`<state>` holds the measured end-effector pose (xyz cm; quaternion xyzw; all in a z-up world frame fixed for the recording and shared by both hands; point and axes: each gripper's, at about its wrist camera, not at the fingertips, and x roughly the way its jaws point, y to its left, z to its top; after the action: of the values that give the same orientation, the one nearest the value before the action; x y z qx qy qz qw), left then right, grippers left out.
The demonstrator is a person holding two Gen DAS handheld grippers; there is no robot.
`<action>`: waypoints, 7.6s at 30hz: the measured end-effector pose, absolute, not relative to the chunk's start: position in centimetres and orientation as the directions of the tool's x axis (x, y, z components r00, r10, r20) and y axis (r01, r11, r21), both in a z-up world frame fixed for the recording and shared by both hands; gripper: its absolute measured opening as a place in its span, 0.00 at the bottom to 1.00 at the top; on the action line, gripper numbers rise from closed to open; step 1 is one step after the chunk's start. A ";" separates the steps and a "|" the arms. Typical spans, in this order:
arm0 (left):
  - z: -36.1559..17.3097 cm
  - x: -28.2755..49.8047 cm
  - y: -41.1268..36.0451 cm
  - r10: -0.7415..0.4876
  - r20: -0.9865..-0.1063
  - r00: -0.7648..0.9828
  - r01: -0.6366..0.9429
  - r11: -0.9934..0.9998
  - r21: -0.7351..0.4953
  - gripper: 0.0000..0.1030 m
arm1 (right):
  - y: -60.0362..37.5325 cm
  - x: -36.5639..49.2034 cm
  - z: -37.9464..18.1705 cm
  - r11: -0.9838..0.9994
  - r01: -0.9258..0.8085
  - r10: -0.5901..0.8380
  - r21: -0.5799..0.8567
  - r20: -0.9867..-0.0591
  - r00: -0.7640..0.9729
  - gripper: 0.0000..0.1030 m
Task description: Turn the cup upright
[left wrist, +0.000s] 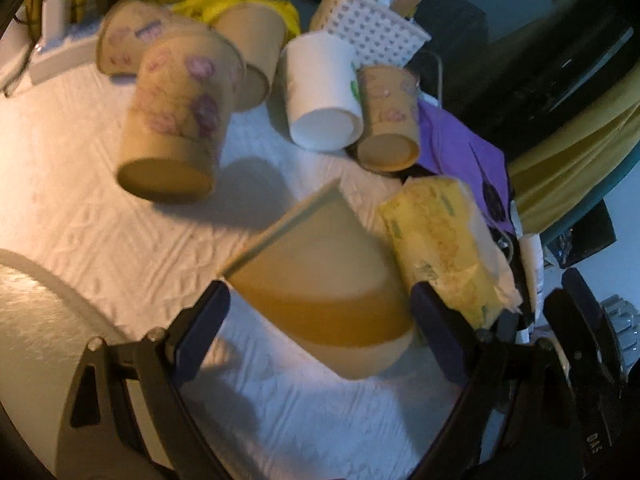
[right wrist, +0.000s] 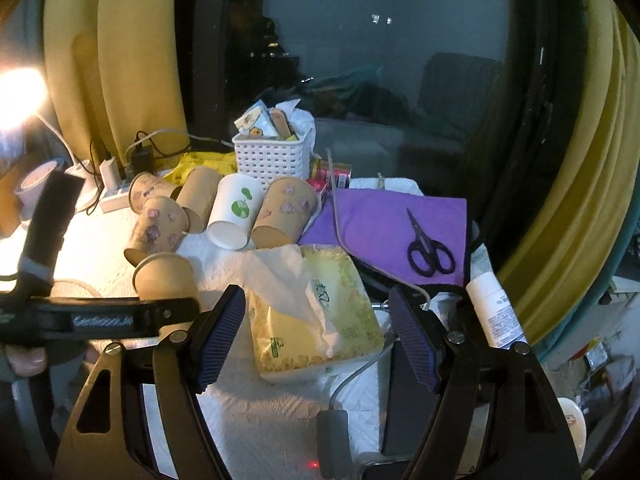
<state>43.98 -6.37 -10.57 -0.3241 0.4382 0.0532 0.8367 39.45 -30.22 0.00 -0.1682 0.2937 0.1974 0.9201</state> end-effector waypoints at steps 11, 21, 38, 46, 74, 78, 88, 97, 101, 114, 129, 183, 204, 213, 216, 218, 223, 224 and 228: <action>-9.7 43.4 -7.1 -0.232 -0.751 0.618 -0.250 0.848 -0.467 0.61 | -30.3 39.2 -1.1 0.873 -0.462 0.270 -0.154 -0.637 0.722 0.75; -6.8 37.5 -7.3 -0.222 -0.703 0.676 -0.112 0.911 -0.396 0.61 | -28.9 35.6 -0.6 0.882 -0.459 0.291 -0.110 -0.640 0.711 0.75; -5.4 25.9 -3.9 -0.222 -0.624 0.750 -0.018 0.935 -0.355 0.61 | -25.0 27.0 -0.4 0.891 -0.449 0.317 -0.062 -0.622 0.716 0.75; -5.1 20.2 -2.1 -0.222 -0.590 0.776 0.037 0.950 -0.309 0.61 | -23.1 22.5 -1.3 0.891 -0.454 0.368 0.018 -0.616 0.697 0.75; -6.6 7.3 -3.1 -0.222 -0.477 0.851 0.135 0.968 -0.211 0.61 | -16.9 12.2 -3.1 0.723 -0.608 0.649 0.328 -0.622 0.438 0.75; -6.7 5.6 -3.2 -0.236 -0.454 0.859 0.160 0.967 -0.198 0.61 | -16.4 11.8 -3.6 0.708 -0.599 0.666 0.374 -0.637 0.389 0.75; -7.0 4.2 -2.6 -0.251 -0.435 0.865 0.186 0.965 -0.187 0.61 | -14.1 11.5 -4.6 0.644 -0.626 0.714 0.440 -0.641 0.283 0.75; -7.3 4.4 -2.9 -0.279 -0.442 0.853 0.216 0.958 -0.189 0.61 | -13.4 12.4 -5.4 0.636 -0.627 0.715 0.449 -0.648 0.262 0.75; -7.4 4.5 -2.9 -0.285 -0.447 0.848 0.220 0.956 -0.193 0.61 | -13.5 12.5 -5.4 0.629 -0.629 0.722 0.456 -0.642 0.257 0.73; -8.9 6.3 -1.1 -0.317 -0.518 0.795 0.179 0.937 -0.299 0.74 | -13.3 13.8 -6.3 0.646 -0.619 0.714 0.446 -0.640 0.284 0.67; -8.3 9.6 5.0 -0.270 -0.571 0.775 0.044 0.925 -0.378 0.74 | -12.5 16.9 -6.0 0.756 -0.611 0.587 0.235 -0.658 0.473 0.66; -9.0 9.0 6.1 -0.174 -0.580 0.796 -0.061 0.930 -0.363 0.87 | -11.8 16.3 -8.0 0.822 -0.569 0.434 0.025 -0.674 0.597 0.72; -5.7 6.0 3.2 -0.130 -0.542 0.830 -0.046 0.953 -0.300 0.87 | -15.6 12.0 -5.4 0.839 -0.544 0.441 0.026 -0.618 0.651 0.72; -3.2 4.5 1.9 -0.097 -0.510 0.855 -0.038 0.968 -0.249 0.87 | -17.2 9.5 -3.5 0.840 -0.542 0.452 0.018 -0.576 0.682 0.72; -2.6 4.2 1.5 -0.087 -0.505 0.859 -0.036 0.973 -0.229 0.87 | -17.7 8.8 -2.8 0.841 -0.540 0.456 0.015 -0.557 0.695 0.72; -2.1 3.8 1.1 -0.078 -0.499 0.863 -0.033 0.977 -0.211 0.87 | -18.0 8.4 -2.3 0.842 -0.539 0.459 0.015 -0.544 0.703 0.72; -0.9 3.1 0.4 -0.067 -0.481 0.874 -0.025 0.983 -0.181 0.87 | -18.7 7.5 -1.0 0.843 -0.537 0.468 0.012 -0.508 0.723 0.72; -0.7 3.0 0.2 -0.064 -0.483 0.874 -0.024 0.984 -0.174 0.87 | -18.8 7.3 -0.7 0.844 -0.536 0.469 0.012 -0.502 0.727 0.72; 0.3 2.5 -0.1 -0.047 -0.475 0.879 -0.029 0.988 -0.152 0.87 | -19.4 6.4 0.6 0.845 -0.534 0.474 0.007 -0.470 0.745 0.72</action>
<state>2.54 -0.14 0.27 -0.0777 0.2464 -0.0046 0.9660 6.39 -19.43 0.60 -0.0638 0.2335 0.2706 0.9318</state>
